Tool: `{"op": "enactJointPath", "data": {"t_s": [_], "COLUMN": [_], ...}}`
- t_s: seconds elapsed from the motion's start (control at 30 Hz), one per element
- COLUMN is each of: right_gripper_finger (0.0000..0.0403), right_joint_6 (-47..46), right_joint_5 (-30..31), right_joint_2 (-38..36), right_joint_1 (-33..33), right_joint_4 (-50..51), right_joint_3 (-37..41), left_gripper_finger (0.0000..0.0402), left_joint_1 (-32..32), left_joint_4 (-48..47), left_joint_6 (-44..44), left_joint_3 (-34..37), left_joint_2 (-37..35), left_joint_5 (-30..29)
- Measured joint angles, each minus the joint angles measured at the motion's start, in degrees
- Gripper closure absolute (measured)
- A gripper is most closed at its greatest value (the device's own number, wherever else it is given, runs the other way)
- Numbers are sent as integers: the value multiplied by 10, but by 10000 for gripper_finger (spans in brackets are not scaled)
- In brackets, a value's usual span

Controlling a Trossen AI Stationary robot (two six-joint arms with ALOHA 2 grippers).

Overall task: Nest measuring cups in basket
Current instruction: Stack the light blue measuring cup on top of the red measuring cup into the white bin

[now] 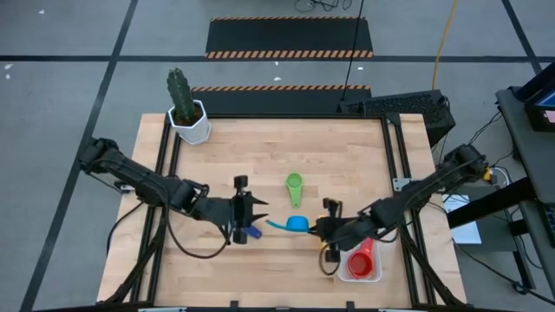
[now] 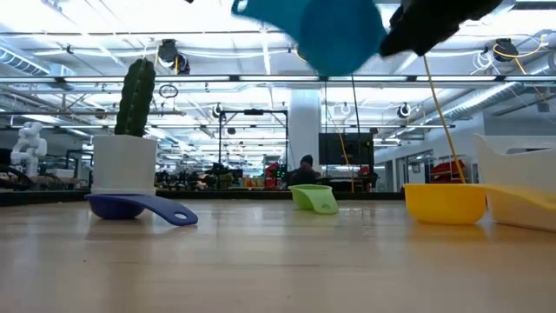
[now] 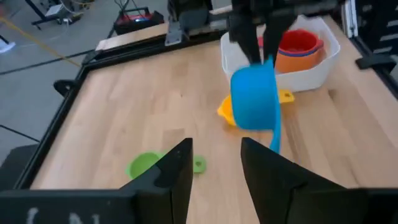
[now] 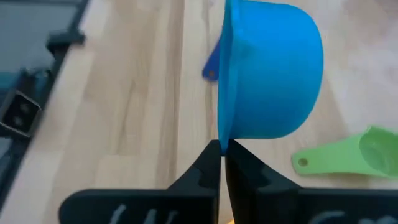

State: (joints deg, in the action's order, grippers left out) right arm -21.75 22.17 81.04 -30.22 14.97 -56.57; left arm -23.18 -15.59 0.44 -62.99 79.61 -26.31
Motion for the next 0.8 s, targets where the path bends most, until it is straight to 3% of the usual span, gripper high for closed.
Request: {"op": "enactJointPath", "data": {"t_s": [0.2, 0.43, 0.53, 0.7, 0.8], "right_gripper_finger": [402, 403, 403, 403, 403], "right_joint_6": [18, 52, 78, 141, 188], "right_joint_5": [5, 29, 39, 68, 81], "right_joint_2": [-78, -138, -146, -146, -147], "right_joint_1": [-10, -32, -36, -36, -36], "right_joint_4": [-30, -71, -119, -229, -323], "right_joint_3": [45, 76, 93, 120, 137], "left_gripper_finger": [265, 266, 266, 266, 266], "left_joint_1": [21, 63, 85, 103, 106], "left_joint_4": [9, 97, 180, 426, 512], "left_joint_6": [4, 15, 21, 38, 40], "left_joint_3": [0, 57, 98, 156, 183], "left_joint_2": [-1, -1, 0, 9, 17], "left_joint_5": [-60, -66, -19, 122, 160]}}
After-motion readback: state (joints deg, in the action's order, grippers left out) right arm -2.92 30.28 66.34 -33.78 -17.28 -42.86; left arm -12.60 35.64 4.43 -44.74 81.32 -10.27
